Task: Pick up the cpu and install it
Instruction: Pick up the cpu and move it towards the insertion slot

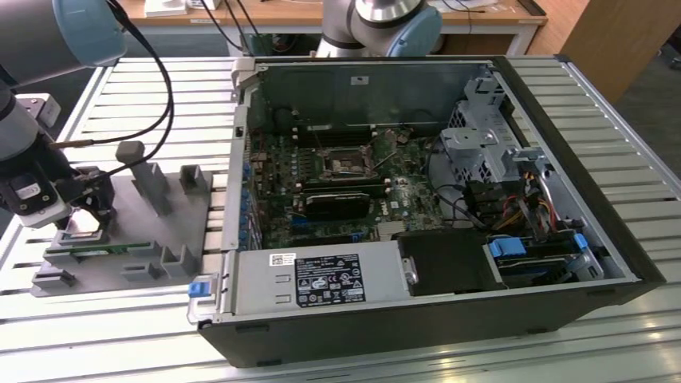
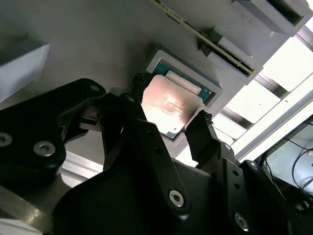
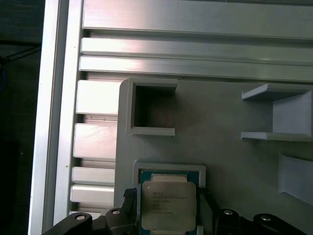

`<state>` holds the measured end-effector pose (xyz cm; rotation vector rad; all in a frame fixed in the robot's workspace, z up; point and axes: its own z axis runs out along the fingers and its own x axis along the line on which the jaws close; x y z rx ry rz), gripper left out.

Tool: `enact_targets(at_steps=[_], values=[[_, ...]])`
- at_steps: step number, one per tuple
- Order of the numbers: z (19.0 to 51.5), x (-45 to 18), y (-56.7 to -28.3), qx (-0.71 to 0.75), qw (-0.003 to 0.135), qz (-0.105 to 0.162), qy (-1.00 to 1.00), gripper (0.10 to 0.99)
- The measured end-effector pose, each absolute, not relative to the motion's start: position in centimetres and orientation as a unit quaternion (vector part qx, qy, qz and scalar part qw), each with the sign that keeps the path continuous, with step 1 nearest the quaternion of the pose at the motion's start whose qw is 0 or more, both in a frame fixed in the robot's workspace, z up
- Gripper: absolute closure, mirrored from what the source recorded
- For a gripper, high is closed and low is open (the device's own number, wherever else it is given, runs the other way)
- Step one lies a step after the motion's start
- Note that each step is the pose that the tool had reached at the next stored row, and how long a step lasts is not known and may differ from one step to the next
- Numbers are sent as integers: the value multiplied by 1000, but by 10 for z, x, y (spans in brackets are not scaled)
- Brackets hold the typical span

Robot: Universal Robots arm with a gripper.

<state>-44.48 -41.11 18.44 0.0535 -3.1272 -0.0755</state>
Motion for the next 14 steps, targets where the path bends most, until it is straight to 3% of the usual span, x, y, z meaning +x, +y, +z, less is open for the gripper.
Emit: enact_targets(at_steps=[14], values=[[185, -446, -413, 17, 4, -27, -999, 467]])
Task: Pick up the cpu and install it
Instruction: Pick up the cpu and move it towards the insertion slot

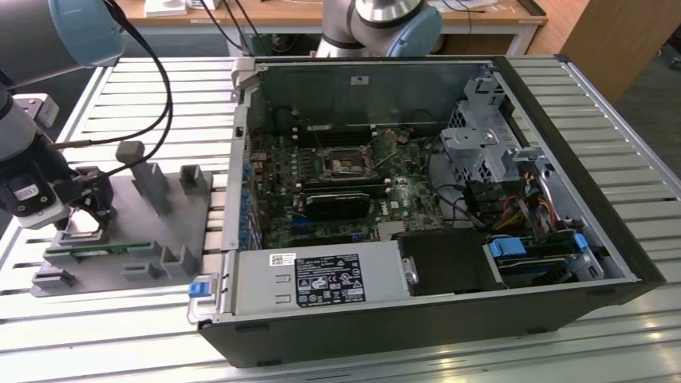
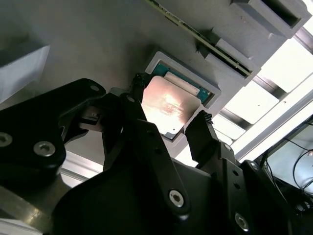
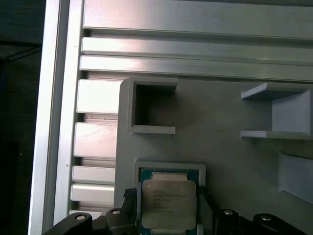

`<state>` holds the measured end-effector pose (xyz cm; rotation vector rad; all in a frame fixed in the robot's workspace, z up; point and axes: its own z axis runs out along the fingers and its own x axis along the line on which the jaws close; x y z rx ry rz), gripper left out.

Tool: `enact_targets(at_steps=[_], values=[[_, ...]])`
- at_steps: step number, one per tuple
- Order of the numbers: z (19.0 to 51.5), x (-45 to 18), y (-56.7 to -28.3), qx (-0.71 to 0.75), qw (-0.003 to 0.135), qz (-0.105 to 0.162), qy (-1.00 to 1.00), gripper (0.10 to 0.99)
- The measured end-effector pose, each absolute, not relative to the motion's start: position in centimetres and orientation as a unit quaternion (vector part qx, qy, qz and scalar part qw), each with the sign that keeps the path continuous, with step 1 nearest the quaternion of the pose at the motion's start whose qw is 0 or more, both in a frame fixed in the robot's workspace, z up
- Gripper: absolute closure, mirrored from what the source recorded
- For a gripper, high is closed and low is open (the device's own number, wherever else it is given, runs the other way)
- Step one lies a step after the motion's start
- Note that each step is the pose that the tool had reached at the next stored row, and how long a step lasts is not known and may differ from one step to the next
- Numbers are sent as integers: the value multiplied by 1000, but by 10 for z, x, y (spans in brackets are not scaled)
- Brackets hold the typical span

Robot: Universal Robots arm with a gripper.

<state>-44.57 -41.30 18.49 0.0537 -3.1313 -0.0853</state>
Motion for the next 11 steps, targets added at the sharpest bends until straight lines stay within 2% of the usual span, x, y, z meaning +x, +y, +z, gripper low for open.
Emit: enact_targets(at_steps=[3, 4, 11], values=[[185, -446, -413, 17, 4, -30, -999, 482], [185, -446, -413, 17, 4, -31, -999, 549], [185, -446, -413, 17, 4, -32, -999, 549]])
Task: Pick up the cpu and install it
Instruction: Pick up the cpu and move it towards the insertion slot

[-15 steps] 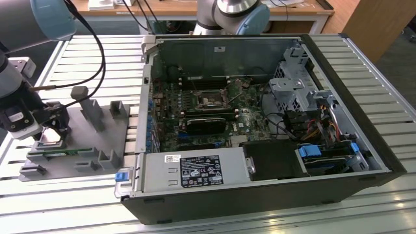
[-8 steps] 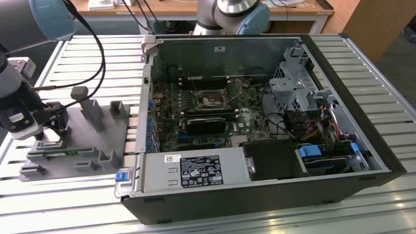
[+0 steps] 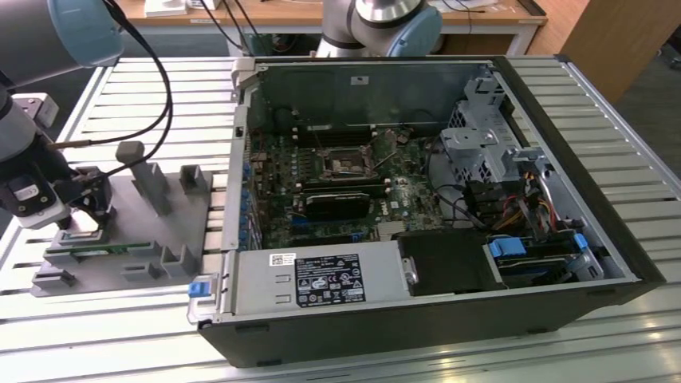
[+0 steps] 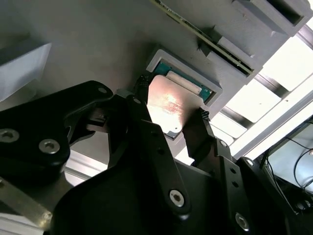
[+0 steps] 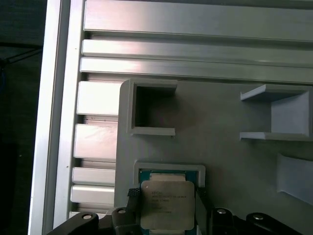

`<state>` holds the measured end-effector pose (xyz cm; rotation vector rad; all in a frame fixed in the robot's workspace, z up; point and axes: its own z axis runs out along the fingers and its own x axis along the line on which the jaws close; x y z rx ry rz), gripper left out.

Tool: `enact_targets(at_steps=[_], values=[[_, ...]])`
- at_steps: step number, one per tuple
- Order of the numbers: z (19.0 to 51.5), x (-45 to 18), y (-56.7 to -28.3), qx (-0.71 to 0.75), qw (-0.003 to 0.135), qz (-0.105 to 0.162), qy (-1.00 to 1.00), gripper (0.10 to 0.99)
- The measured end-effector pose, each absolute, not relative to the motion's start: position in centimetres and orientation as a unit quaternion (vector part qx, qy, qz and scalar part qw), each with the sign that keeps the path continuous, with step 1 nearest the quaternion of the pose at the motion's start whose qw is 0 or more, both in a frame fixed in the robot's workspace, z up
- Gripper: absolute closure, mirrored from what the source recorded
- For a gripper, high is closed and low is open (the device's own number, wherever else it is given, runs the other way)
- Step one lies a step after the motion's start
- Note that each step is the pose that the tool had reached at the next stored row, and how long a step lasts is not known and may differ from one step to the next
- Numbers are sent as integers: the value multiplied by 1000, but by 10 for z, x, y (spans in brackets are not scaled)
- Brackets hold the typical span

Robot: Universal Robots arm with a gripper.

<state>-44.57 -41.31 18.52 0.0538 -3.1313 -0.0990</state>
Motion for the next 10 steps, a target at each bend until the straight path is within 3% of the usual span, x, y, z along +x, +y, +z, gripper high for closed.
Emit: enact_targets(at_steps=[10], values=[[197, -446, -413, 17, 4, -31, -999, 553]])
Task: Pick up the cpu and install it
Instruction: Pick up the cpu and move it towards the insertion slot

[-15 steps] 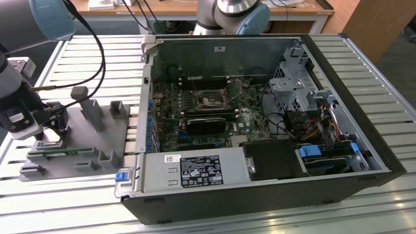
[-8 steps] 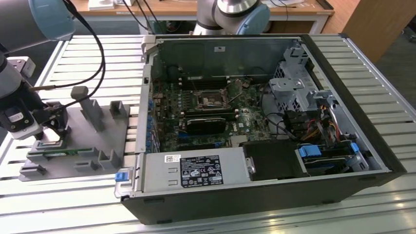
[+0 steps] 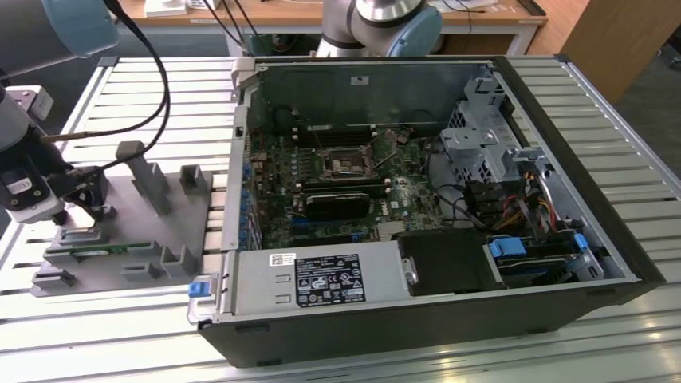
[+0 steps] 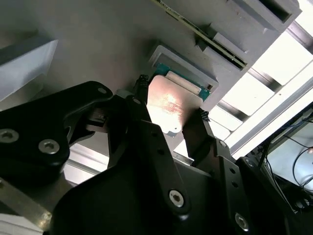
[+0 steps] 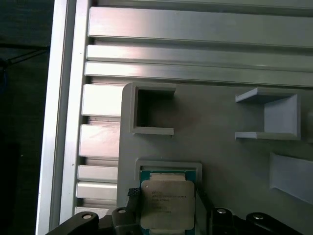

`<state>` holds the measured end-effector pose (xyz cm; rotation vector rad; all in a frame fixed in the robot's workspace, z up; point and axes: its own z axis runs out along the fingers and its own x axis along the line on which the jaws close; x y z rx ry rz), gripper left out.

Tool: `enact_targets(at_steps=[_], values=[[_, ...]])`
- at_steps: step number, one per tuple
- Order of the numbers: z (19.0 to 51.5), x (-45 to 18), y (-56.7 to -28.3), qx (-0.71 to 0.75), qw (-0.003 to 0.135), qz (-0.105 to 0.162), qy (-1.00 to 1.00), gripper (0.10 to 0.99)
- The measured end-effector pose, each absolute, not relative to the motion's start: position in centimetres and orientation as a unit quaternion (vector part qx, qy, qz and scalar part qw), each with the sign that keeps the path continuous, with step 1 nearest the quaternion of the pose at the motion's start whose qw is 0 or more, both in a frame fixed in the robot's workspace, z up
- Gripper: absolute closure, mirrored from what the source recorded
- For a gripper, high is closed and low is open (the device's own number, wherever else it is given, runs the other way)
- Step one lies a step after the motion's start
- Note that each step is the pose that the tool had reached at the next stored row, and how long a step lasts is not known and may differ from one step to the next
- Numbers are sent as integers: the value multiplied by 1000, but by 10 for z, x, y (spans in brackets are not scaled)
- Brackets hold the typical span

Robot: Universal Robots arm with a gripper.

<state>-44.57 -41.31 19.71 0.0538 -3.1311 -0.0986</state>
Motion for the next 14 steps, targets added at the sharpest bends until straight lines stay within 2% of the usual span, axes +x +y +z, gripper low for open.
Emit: enact_targets(at_steps=[14], values=[[221, -446, -413, 17, 4, -31, -999, 553]])
